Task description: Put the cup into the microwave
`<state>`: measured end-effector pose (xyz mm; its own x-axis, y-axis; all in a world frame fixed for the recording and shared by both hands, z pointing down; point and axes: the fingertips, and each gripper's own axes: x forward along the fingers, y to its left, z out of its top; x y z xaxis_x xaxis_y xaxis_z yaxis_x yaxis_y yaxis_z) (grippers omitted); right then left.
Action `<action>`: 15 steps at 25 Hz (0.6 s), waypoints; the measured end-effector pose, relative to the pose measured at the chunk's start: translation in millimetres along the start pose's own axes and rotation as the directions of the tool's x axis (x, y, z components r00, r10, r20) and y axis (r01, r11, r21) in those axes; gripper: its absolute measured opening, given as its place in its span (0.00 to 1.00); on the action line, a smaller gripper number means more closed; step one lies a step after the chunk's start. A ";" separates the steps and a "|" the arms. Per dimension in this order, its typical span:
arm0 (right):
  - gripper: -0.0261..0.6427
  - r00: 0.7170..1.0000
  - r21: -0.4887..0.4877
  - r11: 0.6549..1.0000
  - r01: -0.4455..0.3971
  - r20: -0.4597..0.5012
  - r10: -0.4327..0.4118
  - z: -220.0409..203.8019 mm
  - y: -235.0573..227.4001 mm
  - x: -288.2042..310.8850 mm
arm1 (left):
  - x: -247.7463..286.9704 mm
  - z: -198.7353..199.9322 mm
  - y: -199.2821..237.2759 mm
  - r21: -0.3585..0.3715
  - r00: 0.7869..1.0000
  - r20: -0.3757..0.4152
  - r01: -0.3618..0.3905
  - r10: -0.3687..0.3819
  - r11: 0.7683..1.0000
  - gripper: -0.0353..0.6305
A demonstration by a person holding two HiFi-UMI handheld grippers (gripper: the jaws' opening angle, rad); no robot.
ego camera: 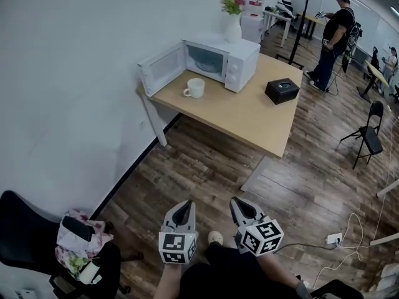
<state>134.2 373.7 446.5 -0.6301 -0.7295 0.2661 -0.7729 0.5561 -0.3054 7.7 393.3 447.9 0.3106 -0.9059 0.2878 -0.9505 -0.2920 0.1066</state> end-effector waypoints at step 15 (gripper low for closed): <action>0.03 0.999 0.007 0.999 -0.038 -0.019 0.038 27.5 -47.6 69.0 | 69.3 17.4 29.5 -0.015 0.999 -0.005 -0.054 0.054 0.998 0.06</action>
<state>129.6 286.0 454.3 -0.6604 -0.7001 0.2714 -0.7478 0.5808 -0.3216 1.0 316.6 454.4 0.2589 -0.9189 0.2976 -0.9656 -0.2380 0.1051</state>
